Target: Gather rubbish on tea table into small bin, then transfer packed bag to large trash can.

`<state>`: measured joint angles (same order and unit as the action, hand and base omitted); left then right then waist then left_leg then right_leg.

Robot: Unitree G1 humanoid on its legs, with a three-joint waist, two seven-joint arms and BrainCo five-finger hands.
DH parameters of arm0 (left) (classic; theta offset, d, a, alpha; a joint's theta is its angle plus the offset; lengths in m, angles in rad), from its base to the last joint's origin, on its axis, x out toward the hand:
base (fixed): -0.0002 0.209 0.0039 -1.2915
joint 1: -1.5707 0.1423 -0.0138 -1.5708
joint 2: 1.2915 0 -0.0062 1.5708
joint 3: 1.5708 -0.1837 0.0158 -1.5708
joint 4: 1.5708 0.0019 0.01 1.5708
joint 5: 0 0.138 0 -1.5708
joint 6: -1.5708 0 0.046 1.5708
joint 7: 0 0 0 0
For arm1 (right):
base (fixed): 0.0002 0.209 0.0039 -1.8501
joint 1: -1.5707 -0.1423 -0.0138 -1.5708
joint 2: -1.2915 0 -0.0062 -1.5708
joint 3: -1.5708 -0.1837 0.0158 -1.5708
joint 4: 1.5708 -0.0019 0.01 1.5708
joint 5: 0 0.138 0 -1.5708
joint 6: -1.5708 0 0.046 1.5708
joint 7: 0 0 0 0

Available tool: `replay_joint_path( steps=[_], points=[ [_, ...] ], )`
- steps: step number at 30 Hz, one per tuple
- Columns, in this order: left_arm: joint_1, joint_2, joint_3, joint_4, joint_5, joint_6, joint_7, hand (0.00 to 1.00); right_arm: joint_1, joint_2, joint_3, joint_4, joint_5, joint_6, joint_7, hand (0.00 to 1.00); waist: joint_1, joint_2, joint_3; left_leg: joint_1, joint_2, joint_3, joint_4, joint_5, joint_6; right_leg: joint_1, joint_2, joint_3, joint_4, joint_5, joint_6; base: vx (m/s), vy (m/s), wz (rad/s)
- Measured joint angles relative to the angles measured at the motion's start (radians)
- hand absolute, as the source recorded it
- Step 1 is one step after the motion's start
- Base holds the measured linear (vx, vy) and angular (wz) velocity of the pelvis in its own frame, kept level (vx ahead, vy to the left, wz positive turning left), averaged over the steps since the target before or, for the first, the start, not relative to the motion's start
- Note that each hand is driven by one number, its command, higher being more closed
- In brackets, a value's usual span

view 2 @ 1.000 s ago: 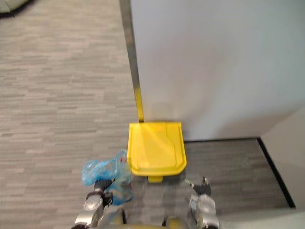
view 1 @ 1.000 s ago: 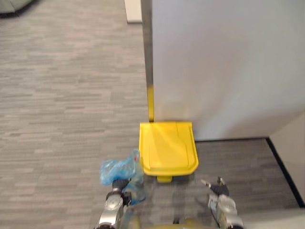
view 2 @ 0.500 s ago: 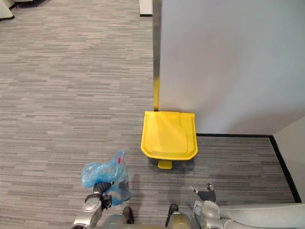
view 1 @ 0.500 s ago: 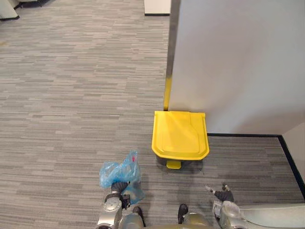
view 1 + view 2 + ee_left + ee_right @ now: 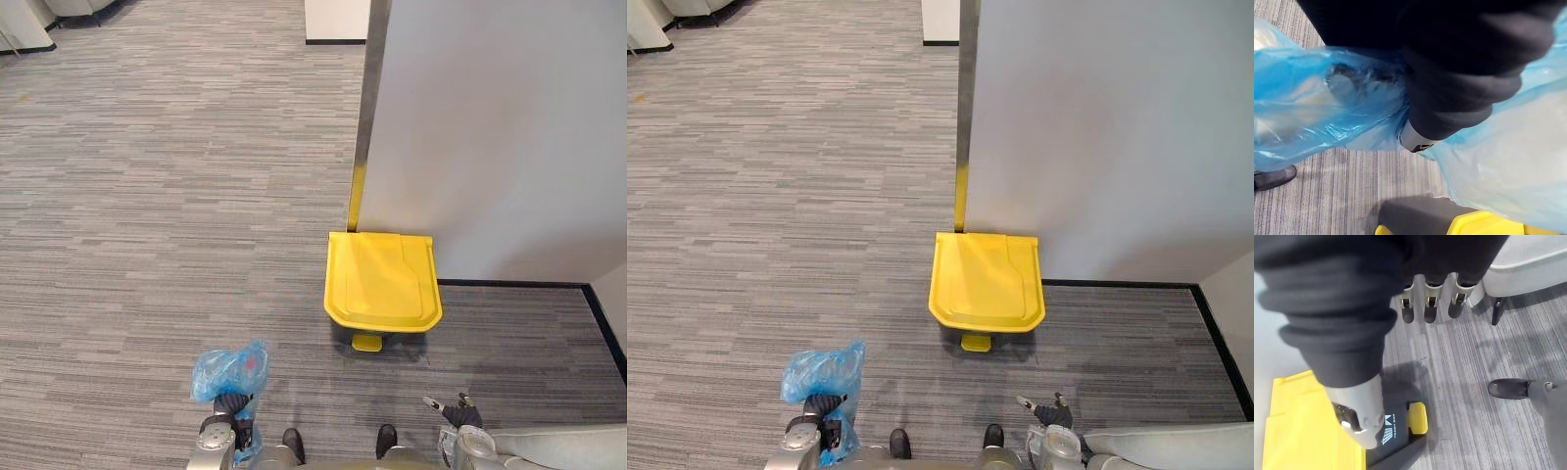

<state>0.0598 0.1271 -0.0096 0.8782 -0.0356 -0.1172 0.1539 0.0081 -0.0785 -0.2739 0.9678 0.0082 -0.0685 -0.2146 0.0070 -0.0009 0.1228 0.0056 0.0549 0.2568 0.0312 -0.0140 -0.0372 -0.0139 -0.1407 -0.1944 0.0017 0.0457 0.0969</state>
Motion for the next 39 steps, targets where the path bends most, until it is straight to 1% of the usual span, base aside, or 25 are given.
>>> replay_joint_path(
  steps=[3, 5, 6, 8, 9, 10, 11, 12, 13, 15, 17, 18, 19, 20, 21, 22, 24, 26, 27, 28, 30, 32, 34, 35, 39],
  points=[
    [-0.003, 0.000, 0.001, 0.000, 0.000, -0.001, 0.000, 1.00, -0.021, -0.004, 0.008, 0.000, 0.000, 0.000, 0.000, 0.00, 0.000, -0.009, 0.003, -0.001, 0.000, 0.009, 0.008, -0.004, 0.004, -0.009, -0.001, 0.005, 0.011, 0.000, 0.000, -0.03, 0.006, -0.09],
    [-0.007, 0.000, 0.001, 0.000, 0.000, -0.002, 0.000, 1.00, -0.032, -0.005, 0.008, -0.001, 0.000, 0.000, 0.000, 0.00, 0.004, -0.020, 0.009, -0.012, 0.002, 0.012, 0.048, -0.031, 0.013, -0.029, -0.008, 0.014, 0.061, -0.032, -0.004, -0.05, 0.024, -0.10],
    [-0.007, 0.002, 0.002, 0.000, 0.008, -0.002, -0.001, 1.00, -0.039, -0.005, 0.008, -0.001, -0.001, 0.000, 0.000, 0.00, 0.005, -0.036, 0.020, -0.029, 0.002, 0.018, 0.126, -0.090, 0.018, -0.074, -0.032, 0.033, 0.185, -0.106, 0.003, -0.06, 0.041, -0.07],
    [-0.007, 0.002, 0.002, -0.001, 0.008, -0.002, -0.001, 1.00, -0.038, -0.004, 0.007, -0.001, 0.000, 0.000, 0.000, 0.00, 0.003, -0.049, 0.026, -0.043, -0.001, 0.018, 0.194, -0.136, 0.021, -0.093, -0.054, 0.038, 0.270, -0.155, 0.015, -0.03, 0.043, 0.05],
    [-0.007, 0.002, 0.002, -0.005, 0.008, -0.002, -0.002, 1.00, -0.028, -0.004, 0.004, -0.010, 0.000, 0.001, 0.000, 0.00, 0.001, -0.058, 0.035, -0.061, 0.006, 0.002, 0.278, -0.194, 0.028, -0.102, -0.077, 0.038, 0.370, -0.188, 0.031, 0.00, 0.040, 0.17],
    [-0.009, 0.001, 0.003, -0.006, 0.008, -0.002, -0.001, 1.00, -0.021, -0.002, 0.000, -0.015, 0.000, 0.000, 0.000, 0.00, 0.000, -0.058, 0.039, -0.062, 0.008, -0.006, 0.304, -0.214, 0.036, -0.115, -0.085, 0.040, 0.426, -0.191, 0.031, 0.02, 0.082, 0.17],
    [-0.011, 0.001, 0.004, -0.007, 0.008, -0.002, -0.001, 1.00, -0.020, 0.002, -0.003, -0.016, 0.001, 0.001, 0.000, 0.00, -0.002, -0.051, 0.052, -0.043, 0.021, -0.011, 0.341, -0.240, 0.049, -0.197, -0.089, 0.063, 0.601, -0.163, 0.008, 0.03, 0.072, 0.11],
    [-0.011, 0.001, 0.005, -0.006, 0.008, -0.001, 0.000, 1.00, -0.016, 0.006, -0.004, -0.016, 0.001, 0.001, 0.000, 0.00, -0.003, -0.033, 0.064, -0.038, 0.032, -0.011, 0.360, -0.252, 0.055, -0.229, -0.082, 0.077, 0.666, -0.173, -0.001, 0.07, 0.077, -0.05],
    [-0.014, -0.005, 0.005, -0.007, 0.007, -0.001, 0.000, 1.00, -0.010, 0.022, -0.004, -0.025, 0.004, 0.005, 0.000, 0.00, 0.004, -0.029, 0.071, -0.023, 0.058, -0.014, 0.408, -0.290, 0.057, -0.275, -0.046, 0.089, 0.691, -0.218, -0.006, 0.12, 0.027, -0.09],
    [-0.032, 0.007, 0.003, -0.007, 0.007, 0.000, 0.001, 1.00, 0.007, 0.046, -0.005, -0.061, 0.023, 0.005, 0.000, 0.00, 0.000, -0.042, 0.082, -0.001, 0.066, -0.022, 0.447, -0.330, 0.061, -0.324, -0.019, 0.081, 0.638, -0.218, -0.006, 0.19, -0.043, 0.07],
    [-0.078, 0.006, 0.002, -0.009, 0.007, 0.001, 0.001, 1.00, 0.020, 0.048, -0.026, -0.094, 0.031, 0.006, 0.000, 0.00, -0.001, -0.042, 0.100, 0.001, 0.072, -0.040, 0.501, -0.372, 0.054, -0.371, 0.005, 0.060, 0.511, -0.192, 0.007, 0.17, -0.097, 0.32],
    [-0.099, -0.001, 0.003, -0.014, 0.007, 0.000, 0.002, 1.00, 0.020, 0.047, -0.049, -0.098, 0.032, 0.007, -0.003, 0.00, -0.005, -0.040, 0.109, -0.004, 0.077, -0.049, 0.539, -0.398, 0.046, -0.381, 0.015, 0.051, 0.437, -0.168, 0.009, 0.21, -0.171, 0.50],
    [-0.120, -0.005, 0.004, -0.023, 0.008, -0.001, 0.003, 1.00, 0.028, 0.046, -0.073, -0.108, 0.033, 0.009, -0.005, 0.00, -0.010, -0.043, 0.123, -0.004, 0.076, -0.073, 0.593, -0.444, 0.029, -0.381, 0.024, 0.047, 0.383, -0.162, 0.016, 0.23, -0.187, 0.62],
    [-0.128, -0.010, 0.004, -0.027, 0.007, -0.002, 0.004, 1.00, 0.035, 0.038, -0.081, -0.115, 0.033, 0.011, -0.007, 0.00, -0.019, -0.044, 0.124, 0.002, 0.078, -0.099, 0.632, -0.484, 0.016, -0.376, 0.029, 0.052, 0.392, -0.137, -0.024, 0.32, -0.220, 0.53],
    [-0.139, -0.025, 0.002, -0.028, 0.008, -0.002, 0.004, 1.00, 0.042, 0.021, -0.106, -0.133, 0.039, 0.011, -0.006, 0.00, -0.020, -0.013, 0.130, 0.016, 0.100, -0.121, 0.644, -0.514, 0.001, -0.378, 0.047, 0.039, 0.441, -0.149, -0.023, 0.25, -0.137, 0.29],
    [-0.141, -0.029, 0.000, -0.033, 0.008, -0.003, 0.004, 1.00, 0.042, 0.019, -0.122, -0.142, 0.041, 0.010, -0.006, 0.00, -0.019, 0.000, 0.129, 0.019, 0.109, -0.124, 0.635, -0.518, -0.002, -0.385, 0.055, 0.038, 0.459, -0.161, -0.020, 0.38, -0.210, 0.20],
    [-0.152, -0.029, 0.000, -0.052, 0.010, -0.003, 0.002, 1.00, 0.064, 0.026, -0.171, -0.188, 0.062, 0.010, -0.004, 0.00, -0.020, 0.000, 0.132, 0.059, 0.106, -0.151, 0.569, -0.517, -0.002, -0.400, 0.059, 0.046, 0.530, -0.193, -0.013, 0.34, -0.205, 0.28],
    [-0.158, -0.028, -0.011, -0.053, 0.023, -0.004, 0.000, 1.00, 0.109, 0.032, -0.245, -0.210, 0.084, 0.008, -0.003, 0.00, -0.021, 0.006, 0.127, 0.133, 0.119, -0.186, 0.513, -0.515, -0.006, -0.388, 0.070, 0.027, 0.631, -0.299, -0.039, 0.29, -0.164, 0.30],
    [-0.162, -0.029, -0.012, -0.053, 0.030, -0.004, -0.001, 1.00, 0.112, 0.033, -0.263, -0.210, 0.097, 0.008, -0.003, 0.00, -0.022, 0.008, 0.124, 0.137, 0.121, -0.196, 0.507, -0.512, -0.012, -0.387, 0.072, 0.017, 0.644, -0.318, -0.044, 0.25, -0.151, 0.21],
    [-0.171, -0.030, -0.019, -0.053, 0.030, -0.004, -0.002, 1.00, 0.108, 0.033, -0.284, -0.210, 0.125, 0.007, -0.005, 0.00, -0.027, 0.013, 0.122, 0.135, 0.125, -0.227, 0.496, -0.499, -0.032, -0.389, 0.077, 0.001, 0.646, -0.328, -0.054, 0.21, -0.147, 0.07],
    [-0.178, -0.039, -0.018, -0.053, 0.031, -0.005, -0.003, 1.00, 0.106, 0.040, -0.293, -0.227, 0.164, 0.004, -0.004, 0.00, -0.036, 0.013, 0.122, 0.127, 0.141, -0.223, 0.493, -0.473, -0.053, -0.391, 0.091, -0.004, 0.634, -0.327, -0.059, 0.17, -0.142, -0.05],
    [-0.176, -0.054, -0.018, -0.060, 0.031, -0.005, -0.008, 1.00, 0.106, 0.057, -0.309, -0.253, 0.194, -0.004, -0.005, 0.00, -0.049, 0.016, 0.119, 0.118, 0.153, -0.217, 0.495, -0.465, -0.051, -0.390, 0.092, -0.011, 0.623, -0.317, -0.075, 0.08, -0.091, 0.00],
    [-0.163, -0.065, -0.018, -0.104, 0.042, -0.006, -0.021, 1.00, 0.109, 0.076, -0.306, -0.257, 0.226, -0.004, -0.005, 0.00, -0.048, 0.013, 0.117, 0.109, 0.157, -0.198, 0.496, -0.464, -0.050, -0.391, 0.092, -0.015, 0.608, -0.301, -0.101, 0.01, -0.054, 0.05],
    [-0.158, -0.064, -0.018, -0.111, 0.045, -0.007, -0.021, 1.00, 0.109, 0.082, -0.303, -0.257, 0.226, -0.004, -0.004, 0.00, -0.047, 0.013, 0.115, 0.107, 0.157, -0.194, 0.495, -0.464, -0.050, -0.391, 0.092, -0.015, 0.604, -0.298, -0.105, -0.05, -0.037, 0.03],
    [-0.126, -0.058, -0.018, -0.128, 0.047, -0.007, -0.021, 1.00, 0.102, 0.094, -0.208, -0.257, 0.211, -0.003, 0.000, 0.00, -0.046, 0.010, 0.107, 0.094, 0.159, -0.167, 0.456, -0.472, -0.042, -0.399, 0.090, -0.013, 0.557, -0.261, -0.082, -0.12, -0.025, 0.05]
  ],
)
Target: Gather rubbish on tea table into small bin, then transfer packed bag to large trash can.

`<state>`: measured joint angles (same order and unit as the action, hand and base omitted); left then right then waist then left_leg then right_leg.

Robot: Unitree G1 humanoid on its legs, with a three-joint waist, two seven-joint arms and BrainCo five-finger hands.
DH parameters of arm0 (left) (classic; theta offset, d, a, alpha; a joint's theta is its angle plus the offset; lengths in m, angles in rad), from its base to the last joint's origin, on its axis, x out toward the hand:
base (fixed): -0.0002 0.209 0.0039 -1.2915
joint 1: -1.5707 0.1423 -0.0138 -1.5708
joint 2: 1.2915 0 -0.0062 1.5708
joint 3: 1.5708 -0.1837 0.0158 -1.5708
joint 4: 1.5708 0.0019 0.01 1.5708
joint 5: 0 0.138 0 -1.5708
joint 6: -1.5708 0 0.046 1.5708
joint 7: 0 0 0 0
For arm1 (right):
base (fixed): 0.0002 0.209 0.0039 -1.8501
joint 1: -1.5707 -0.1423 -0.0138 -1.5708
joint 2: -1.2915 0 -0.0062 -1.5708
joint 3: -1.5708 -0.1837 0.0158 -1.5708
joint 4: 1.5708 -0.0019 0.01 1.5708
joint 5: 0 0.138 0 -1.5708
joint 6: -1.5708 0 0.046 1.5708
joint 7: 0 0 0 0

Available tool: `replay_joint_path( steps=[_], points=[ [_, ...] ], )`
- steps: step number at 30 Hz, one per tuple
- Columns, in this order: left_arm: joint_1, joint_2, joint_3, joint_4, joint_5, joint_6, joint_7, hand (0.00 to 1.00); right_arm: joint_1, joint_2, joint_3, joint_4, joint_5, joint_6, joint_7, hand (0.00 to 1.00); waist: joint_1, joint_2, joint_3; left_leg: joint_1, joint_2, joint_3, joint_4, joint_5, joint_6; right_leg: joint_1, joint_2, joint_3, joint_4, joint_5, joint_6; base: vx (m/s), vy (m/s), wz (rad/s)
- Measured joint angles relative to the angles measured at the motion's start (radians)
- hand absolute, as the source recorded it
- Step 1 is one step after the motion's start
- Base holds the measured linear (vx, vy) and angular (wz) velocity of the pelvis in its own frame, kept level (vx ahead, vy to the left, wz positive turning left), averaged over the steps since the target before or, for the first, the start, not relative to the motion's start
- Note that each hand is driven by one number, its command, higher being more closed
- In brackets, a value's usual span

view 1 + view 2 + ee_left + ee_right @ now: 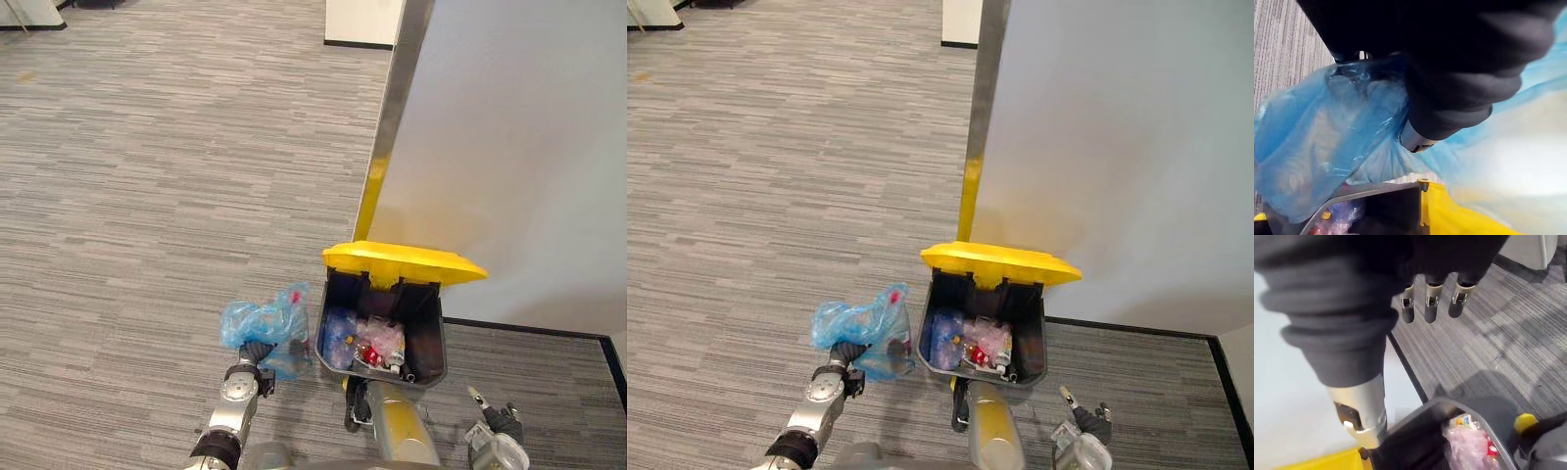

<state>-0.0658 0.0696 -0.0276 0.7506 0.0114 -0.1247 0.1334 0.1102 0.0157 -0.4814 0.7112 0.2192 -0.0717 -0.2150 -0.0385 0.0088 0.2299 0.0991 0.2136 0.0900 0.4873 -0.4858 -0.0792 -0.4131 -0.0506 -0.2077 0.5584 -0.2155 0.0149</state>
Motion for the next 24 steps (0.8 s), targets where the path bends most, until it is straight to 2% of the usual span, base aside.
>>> replay_joint_path(
  steps=[2, 4, 7, 8, 11, 14, 15, 16, 18, 20, 21, 22, 23, 24],
  points=[
    [0.021, 0.006, -0.001, -0.001, 0.000, 0.001, 0.000, 1.00, -0.005, 0.001, 0.085, 0.000, -0.027, 0.001, 0.003, 0.00, 0.011, -0.001, -0.017, -0.019, -0.002, -0.001, -0.009, 0.000, 0.001, -0.017, 0.008, 0.010, -0.025, 0.023, 0.009, -0.14, -0.033, -0.11],
    [0.025, 0.011, -0.002, -0.001, 0.000, 0.002, 0.000, 1.00, -0.023, 0.001, 0.155, -0.001, -0.051, 0.001, 0.006, 0.00, 0.028, -0.001, -0.021, -0.026, -0.005, 0.002, -0.020, 0.001, 0.001, -0.031, 0.016, 0.017, -0.034, 0.035, -0.002, -0.07, -0.042, -0.13],
    [0.025, 0.015, -0.004, -0.013, 0.000, 0.002, 0.001, 1.00, -0.070, 0.002, 0.251, -0.034, -0.078, 0.002, 0.022, 0.00, 0.036, 0.005, -0.022, -0.059, -0.008, -0.012, -0.032, 0.014, 0.010, -0.060, 0.016, 0.006, -0.035, 0.034, -0.001, -0.04, -0.054, 0.07],
    [0.023, 0.015, -0.008, -0.024, 0.000, 0.002, 0.001, 1.00, -0.094, 0.001, 0.287, -0.054, -0.095, 0.003, 0.022, 0.00, 0.042, 0.007, -0.022, -0.078, -0.009, -0.018, -0.035, 0.027, 0.000, -0.076, 0.014, -0.002, -0.034, 0.034, -0.001, -0.01, -0.048, 0.23],
    [0.011, 0.014, -0.013, -0.067, 0.000, 0.000, 0.001, 1.00, -0.154, -0.014, 0.353, -0.127, -0.115, 0.002, 0.021, 0.00, 0.053, 0.007, -0.021, -0.152, -0.011, -0.067, -0.027, 0.081, -0.041, -0.106, -0.023, -0.054, -0.024, 0.030, -0.010, -0.02, -0.076, 0.58],
    [0.010, 0.020, -0.010, -0.113, 0.000, -0.001, 0.003, 1.00, -0.219, -0.035, 0.410, -0.202, -0.137, -0.001, 0.016, 0.00, 0.061, 0.004, -0.019, -0.209, -0.009, -0.074, -0.023, 0.125, -0.037, -0.108, -0.058, -0.114, -0.040, 0.026, -0.013, -0.04, -0.089, 0.75],
    [0.010, 0.023, -0.011, -0.127, 0.000, -0.003, 0.003, 1.00, -0.237, -0.046, 0.423, -0.220, -0.142, -0.001, 0.014, 0.00, 0.066, 0.004, -0.015, -0.218, -0.006, -0.080, -0.030, 0.132, -0.046, -0.108, -0.061, -0.125, -0.047, 0.026, -0.013, -0.05, -0.085, 0.54],
    [0.006, 0.026, -0.011, -0.144, 0.000, -0.004, 0.003, 1.00, -0.261, -0.062, 0.449, -0.246, -0.148, -0.005, 0.013, 0.00, 0.080, 0.001, -0.013, -0.235, -0.002, -0.094, -0.035, 0.136, -0.052, -0.113, -0.062, -0.139, -0.058, 0.029, -0.008, -0.05, -0.073, 0.32],
    [-0.008, 0.038, -0.018, -0.165, -0.001, -0.014, 0.004, 1.00, -0.313, -0.084, 0.468, -0.270, -0.152, -0.009, 0.010, 0.00, 0.090, -0.006, 0.002, -0.267, 0.005, -0.131, -0.040, 0.134, -0.049, -0.118, -0.057, -0.152, -0.074, 0.040, 0.009, -0.07, -0.091, 0.41],
    [-0.032, 0.060, -0.033, -0.165, -0.002, -0.016, 0.004, 1.00, -0.354, -0.102, 0.470, -0.270, -0.153, -0.009, 0.001, 0.00, 0.097, -0.032, 0.024, -0.272, 0.001, -0.151, -0.071, 0.137, -0.060, -0.118, -0.057, -0.147, -0.096, 0.046, 0.013, -0.09, -0.112, 0.42],
    [-0.046, 0.061, -0.040, -0.167, -0.003, -0.016, 0.005, 1.00, -0.378, -0.128, 0.470, -0.272, -0.153, -0.009, 0.000, 0.00, 0.106, -0.038, 0.028, -0.304, 0.000, -0.158, -0.023, 0.135, -0.063, -0.127, -0.054, -0.154, -0.111, 0.050, 0.013, -0.14, -0.104, 0.21],
    [-0.055, 0.058, -0.049, -0.178, -0.005, -0.017, 0.005, 1.00, -0.407, -0.164, 0.471, -0.280, -0.153, -0.008, 0.000, 0.00, 0.106, -0.031, 0.030, -0.362, -0.005, -0.119, 0.068, 0.129, -0.053, -0.144, -0.049, -0.171, -0.110, 0.058, 0.019, -0.10, -0.059, 0.06],
    [-0.058, 0.057, -0.050, -0.181, -0.005, -0.017, 0.004, 1.00, -0.411, -0.171, 0.471, -0.285, -0.153, -0.007, 0.000, 0.00, 0.108, -0.027, 0.032, -0.369, -0.003, -0.119, 0.069, 0.124, -0.042, -0.145, -0.044, -0.174, -0.108, 0.060, 0.022, -0.10, -0.026, -0.08],
    [-0.077, 0.070, -0.051, -0.187, -0.008, -0.020, 0.006, 1.00, -0.430, -0.183, 0.470, -0.306, -0.153, -0.007, -0.003, 0.00, 0.115, -0.042, 0.052, -0.376, 0.021, -0.116, 0.072, 0.120, -0.047, -0.154, -0.033, -0.167, -0.098, 0.075, 0.012, -0.06, -0.075, 0.08]
  ],
)
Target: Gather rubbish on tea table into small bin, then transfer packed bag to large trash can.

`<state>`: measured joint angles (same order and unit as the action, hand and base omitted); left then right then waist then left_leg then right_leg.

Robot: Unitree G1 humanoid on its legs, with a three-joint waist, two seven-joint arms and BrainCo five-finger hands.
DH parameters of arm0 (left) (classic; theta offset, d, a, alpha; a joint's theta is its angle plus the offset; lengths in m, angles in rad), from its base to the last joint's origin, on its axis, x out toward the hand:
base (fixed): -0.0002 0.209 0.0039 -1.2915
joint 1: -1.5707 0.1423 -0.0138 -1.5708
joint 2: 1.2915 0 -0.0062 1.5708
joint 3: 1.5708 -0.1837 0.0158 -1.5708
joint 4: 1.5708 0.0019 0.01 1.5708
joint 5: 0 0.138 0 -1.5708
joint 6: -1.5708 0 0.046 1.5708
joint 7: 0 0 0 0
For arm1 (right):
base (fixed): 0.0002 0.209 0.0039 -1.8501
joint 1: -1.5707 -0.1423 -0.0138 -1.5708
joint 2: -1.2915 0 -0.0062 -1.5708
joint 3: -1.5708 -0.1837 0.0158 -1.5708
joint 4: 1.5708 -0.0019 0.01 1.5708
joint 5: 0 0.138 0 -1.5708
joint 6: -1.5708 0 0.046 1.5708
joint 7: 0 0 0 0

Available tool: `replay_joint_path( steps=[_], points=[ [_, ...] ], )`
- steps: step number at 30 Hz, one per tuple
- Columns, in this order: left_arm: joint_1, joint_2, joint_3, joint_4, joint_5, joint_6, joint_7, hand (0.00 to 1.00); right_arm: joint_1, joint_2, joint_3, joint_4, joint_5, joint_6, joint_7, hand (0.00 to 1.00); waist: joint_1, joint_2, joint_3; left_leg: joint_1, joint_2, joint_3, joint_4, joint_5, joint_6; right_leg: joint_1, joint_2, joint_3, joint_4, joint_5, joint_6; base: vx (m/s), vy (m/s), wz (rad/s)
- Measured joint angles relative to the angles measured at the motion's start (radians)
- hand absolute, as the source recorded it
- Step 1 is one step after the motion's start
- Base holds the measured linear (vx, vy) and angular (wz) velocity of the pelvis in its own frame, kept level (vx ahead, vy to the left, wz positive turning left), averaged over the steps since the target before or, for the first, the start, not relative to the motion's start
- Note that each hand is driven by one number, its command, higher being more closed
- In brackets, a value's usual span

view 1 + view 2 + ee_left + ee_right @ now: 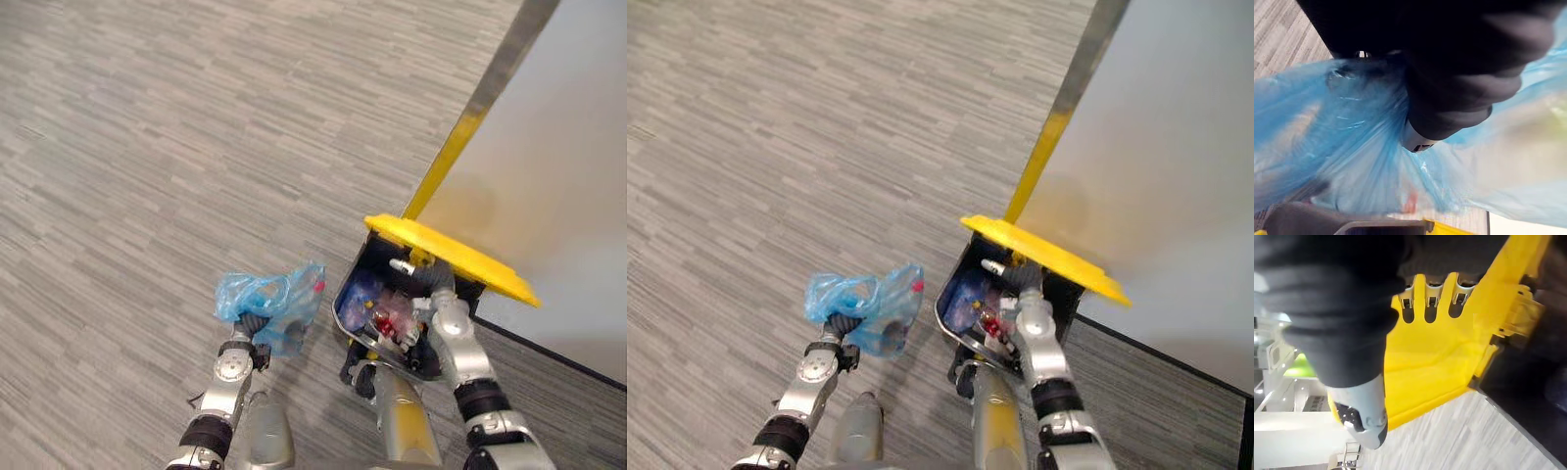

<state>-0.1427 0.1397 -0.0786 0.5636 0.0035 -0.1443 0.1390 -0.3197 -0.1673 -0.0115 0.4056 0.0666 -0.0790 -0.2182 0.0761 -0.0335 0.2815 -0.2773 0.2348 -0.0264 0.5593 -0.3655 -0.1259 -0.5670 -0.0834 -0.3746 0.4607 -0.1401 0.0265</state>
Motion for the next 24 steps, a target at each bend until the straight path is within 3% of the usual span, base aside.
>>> replay_joint_path(
  steps=[1, 2, 4, 5, 6, 7, 12, 15, 18, 24],
  points=[
    [-0.017, 0.015, -0.007, 0.000, -0.006, 0.000, 0.000, 1.00, -0.026, -0.012, 0.000, -0.005, 0.001, 0.000, -0.001, 0.00, -0.008, -0.028, 0.020, 0.000, -0.004, -0.001, -0.001, 0.004, -0.008, -0.014, 0.006, 0.033, 0.015, -0.002, -0.015, -0.10, -0.117, 0.12],
    [-0.021, 0.020, -0.009, 0.000, -0.011, 0.001, 0.000, 1.00, -0.036, -0.025, 0.001, -0.006, 0.000, 0.000, -0.001, 0.00, -0.008, -0.030, 0.023, -0.002, -0.007, -0.003, -0.006, 0.011, -0.029, -0.015, 0.015, 0.034, 0.007, 0.000, -0.027, -0.08, -0.133, 0.12],
    [-0.029, 0.022, -0.029, -0.007, -0.013, 0.001, 0.004, 1.00, -0.069, -0.064, 0.000, -0.021, 0.000, 0.000, -0.001, 0.00, -0.004, -0.024, 0.025, -0.026, 0.000, -0.038, -0.031, 0.019, -0.042, -0.015, 0.047, 0.014, -0.061, 0.011, -0.006, -0.04, -0.118, -0.08],
    [-0.045, 0.025, -0.041, -0.009, -0.014, 0.000, 0.011, 1.00, -0.086, -0.085, -0.004, -0.044, 0.000, 0.000, -0.002, 0.00, 0.003, -0.011, 0.037, -0.039, 0.030, -0.051, -0.052, 0.025, -0.042, -0.051, 0.048, 0.024, 0.045, 0.004, -0.034, 0.00, -0.150, 0.22],
    [-0.049, 0.030, -0.048, -0.009, -0.014, 0.001, 0.013, 1.00, -0.085, -0.091, -0.010, -0.045, 0.000, -0.001, -0.004, 0.00, -0.013, -0.021, 0.039, -0.045, 0.021, -0.055, -0.050, 0.034, -0.057, -0.047, 0.048, 0.118, 0.090, -0.003, -0.069, 0.02, -0.187, 0.43],
    [-0.056, 0.022, -0.048, -0.012, -0.015, 0.001, 0.017, 1.00, -0.089, -0.107, -0.012, -0.043, -0.001, 0.000, -0.007, 0.00, -0.013, -0.018, 0.046, -0.044, 0.030, -0.062, -0.032, 0.045, -0.076, -0.031, 0.058, 0.114, 0.071, -0.025, -0.076, 0.07, -0.165, 0.47],
    [-0.074, 0.030, -0.088, -0.028, -0.025, -0.007, 0.015, 1.00, -0.079, -0.135, -0.027, -0.040, -0.006, 0.001, -0.020, 0.00, -0.008, -0.022, 0.049, -0.108, 0.023, -0.054, 0.059, 0.032, -0.049, -0.028, 0.061, 0.048, 0.048, -0.018, -0.080, 0.01, -0.073, 0.32],
    [-0.076, 0.030, -0.115, -0.064, -0.032, -0.011, 0.013, 1.00, -0.054, -0.142, -0.030, -0.038, -0.023, 0.001, -0.020, 0.00, -0.013, -0.023, 0.049, -0.127, 0.008, 0.010, 0.163, -0.018, -0.013, -0.024, 0.033, 0.031, 0.042, -0.003, -0.085, -0.09, 0.091, 0.28],
    [-0.077, 0.041, -0.133, -0.066, -0.032, -0.017, 0.012, 1.00, -0.041, -0.142, -0.024, -0.033, -0.040, 0.006, -0.015, 0.00, -0.003, -0.033, 0.050, -0.124, 0.004, 0.029, 0.139, -0.037, -0.018, -0.016, 0.020, 0.039, 0.020, 0.026, -0.050, -0.11, 0.108, 0.10],
    [-0.081, 0.080, -0.188, -0.134, -0.033, -0.018, 0.013, 1.00, -0.054, -0.144, -0.023, -0.025, -0.082, 0.009, -0.014, 0.00, -0.003, -0.035, 0.050, -0.126, -0.005, 0.047, 0.139, -0.034, -0.009, 0.005, 0.044, 0.072, -0.063, 0.095, -0.060, -0.06, 0.095, -0.16]
  ],
)
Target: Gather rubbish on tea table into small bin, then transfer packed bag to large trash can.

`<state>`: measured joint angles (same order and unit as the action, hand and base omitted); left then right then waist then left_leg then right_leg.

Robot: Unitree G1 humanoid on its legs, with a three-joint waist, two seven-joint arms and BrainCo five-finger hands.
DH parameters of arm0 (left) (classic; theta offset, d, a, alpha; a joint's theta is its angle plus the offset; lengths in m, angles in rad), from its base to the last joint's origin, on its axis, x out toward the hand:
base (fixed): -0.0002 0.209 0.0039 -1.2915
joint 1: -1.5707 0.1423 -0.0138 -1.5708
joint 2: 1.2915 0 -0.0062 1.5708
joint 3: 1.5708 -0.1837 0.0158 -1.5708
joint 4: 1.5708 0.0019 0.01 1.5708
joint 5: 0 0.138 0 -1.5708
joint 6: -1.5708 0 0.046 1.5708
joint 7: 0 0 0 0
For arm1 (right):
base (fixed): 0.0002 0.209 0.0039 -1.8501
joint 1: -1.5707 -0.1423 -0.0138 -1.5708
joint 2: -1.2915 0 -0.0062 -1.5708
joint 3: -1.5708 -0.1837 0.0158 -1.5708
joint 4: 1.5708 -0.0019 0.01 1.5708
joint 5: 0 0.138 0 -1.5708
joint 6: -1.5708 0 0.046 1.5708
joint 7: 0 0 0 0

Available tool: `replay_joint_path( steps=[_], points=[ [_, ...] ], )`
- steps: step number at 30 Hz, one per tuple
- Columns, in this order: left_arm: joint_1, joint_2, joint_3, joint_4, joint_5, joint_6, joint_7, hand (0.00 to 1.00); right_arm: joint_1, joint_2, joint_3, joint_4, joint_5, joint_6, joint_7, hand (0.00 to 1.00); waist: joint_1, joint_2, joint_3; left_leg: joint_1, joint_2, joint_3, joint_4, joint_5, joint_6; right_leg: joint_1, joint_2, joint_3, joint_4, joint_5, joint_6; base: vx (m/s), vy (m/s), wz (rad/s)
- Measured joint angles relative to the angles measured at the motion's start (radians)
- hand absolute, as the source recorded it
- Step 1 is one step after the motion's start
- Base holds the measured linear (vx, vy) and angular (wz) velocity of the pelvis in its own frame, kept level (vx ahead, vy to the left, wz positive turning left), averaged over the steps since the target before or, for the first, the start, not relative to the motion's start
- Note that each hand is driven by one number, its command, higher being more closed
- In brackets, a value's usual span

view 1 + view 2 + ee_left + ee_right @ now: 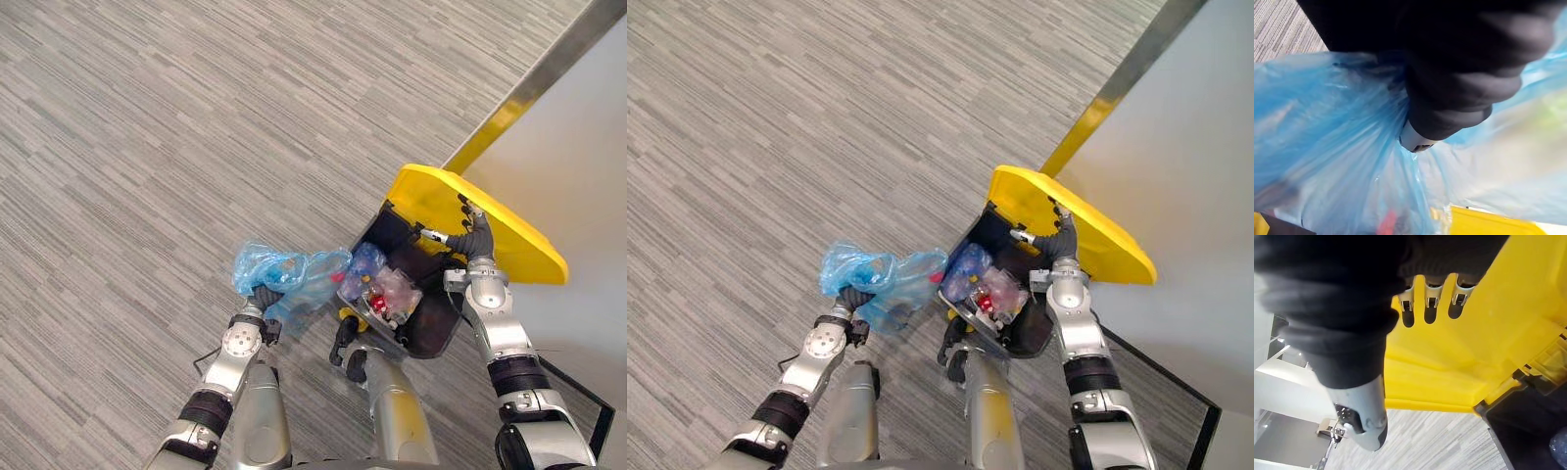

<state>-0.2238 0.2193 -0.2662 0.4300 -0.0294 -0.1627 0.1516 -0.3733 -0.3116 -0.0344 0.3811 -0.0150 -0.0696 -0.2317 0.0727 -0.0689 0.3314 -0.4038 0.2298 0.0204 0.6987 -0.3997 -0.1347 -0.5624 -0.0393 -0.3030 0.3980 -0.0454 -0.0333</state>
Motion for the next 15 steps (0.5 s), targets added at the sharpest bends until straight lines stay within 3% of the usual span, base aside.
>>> replay_joint_path(
  steps=[5, 15],
  points=[
    [-0.050, 0.019, -0.087, -0.128, -0.052, -0.040, -0.019, 1.00, -0.033, -0.029, 0.007, 0.079, -0.037, 0.001, 0.017, 0.00, -0.004, -0.006, 0.001, 0.042, 0.004, 0.036, -0.032, 0.002, -0.005, 0.015, 0.021, 0.036, -0.016, 0.015, -0.012, 0.02, 0.039, -0.23],
    [-0.191, -0.004, -0.255, -0.256, -0.085, -0.043, -0.018, 1.00, -0.119, -0.051, 0.047, 0.086, -0.081, 0.008, 0.019, 0.00, -0.008, -0.016, 0.002, 0.071, 0.012, 0.069, -0.032, -0.006, 0.008, 0.042, 0.040, 0.063, -0.054, 0.031, 0.002, -0.01, 0.016, -0.09]
  ],
)
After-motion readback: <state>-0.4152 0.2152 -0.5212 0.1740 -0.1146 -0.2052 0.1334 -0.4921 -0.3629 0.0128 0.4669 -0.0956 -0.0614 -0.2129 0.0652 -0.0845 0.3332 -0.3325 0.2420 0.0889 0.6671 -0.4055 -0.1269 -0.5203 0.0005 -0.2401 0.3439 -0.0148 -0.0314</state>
